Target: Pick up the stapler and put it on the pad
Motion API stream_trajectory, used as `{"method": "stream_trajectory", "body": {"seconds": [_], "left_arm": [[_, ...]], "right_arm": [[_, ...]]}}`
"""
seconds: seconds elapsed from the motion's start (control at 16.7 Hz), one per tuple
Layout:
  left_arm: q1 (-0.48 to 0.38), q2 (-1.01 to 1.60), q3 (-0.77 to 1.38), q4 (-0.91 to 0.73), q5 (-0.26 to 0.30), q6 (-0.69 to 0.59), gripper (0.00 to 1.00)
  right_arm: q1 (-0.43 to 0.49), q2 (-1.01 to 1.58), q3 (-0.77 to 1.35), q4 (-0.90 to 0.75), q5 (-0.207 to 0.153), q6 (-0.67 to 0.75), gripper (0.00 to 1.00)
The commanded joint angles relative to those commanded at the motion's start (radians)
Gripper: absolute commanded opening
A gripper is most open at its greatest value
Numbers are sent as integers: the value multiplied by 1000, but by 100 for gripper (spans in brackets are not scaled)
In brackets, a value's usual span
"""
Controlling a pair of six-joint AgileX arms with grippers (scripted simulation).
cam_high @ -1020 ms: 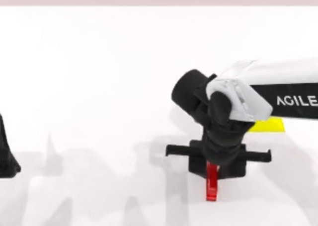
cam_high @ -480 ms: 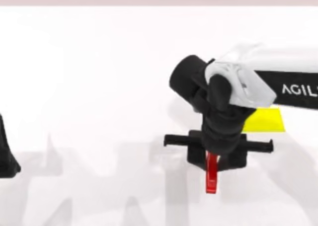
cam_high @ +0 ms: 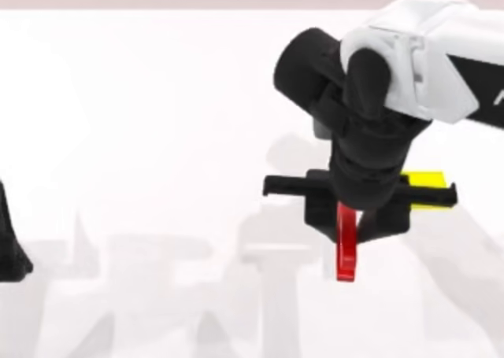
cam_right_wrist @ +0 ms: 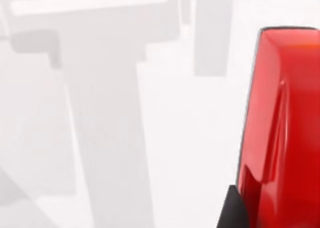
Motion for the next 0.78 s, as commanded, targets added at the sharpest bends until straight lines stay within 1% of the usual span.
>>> {"method": "stream_trajectory", "body": {"seconds": [0.24, 0.42, 0.6, 0.78], "left_arm": [[0, 0, 0, 0, 0, 0, 100], [0, 0, 0, 0, 0, 0, 100], [0, 0, 0, 0, 0, 0, 100], [0, 0, 0, 0, 0, 0, 100]], "right_arm": [[-3, 4, -2, 3, 0, 1, 0], [-12, 22, 21, -7, 0, -59, 0], [-40, 60, 70, -28, 0, -210, 0], [-85, 106, 128, -53, 0, -444, 0]]}}
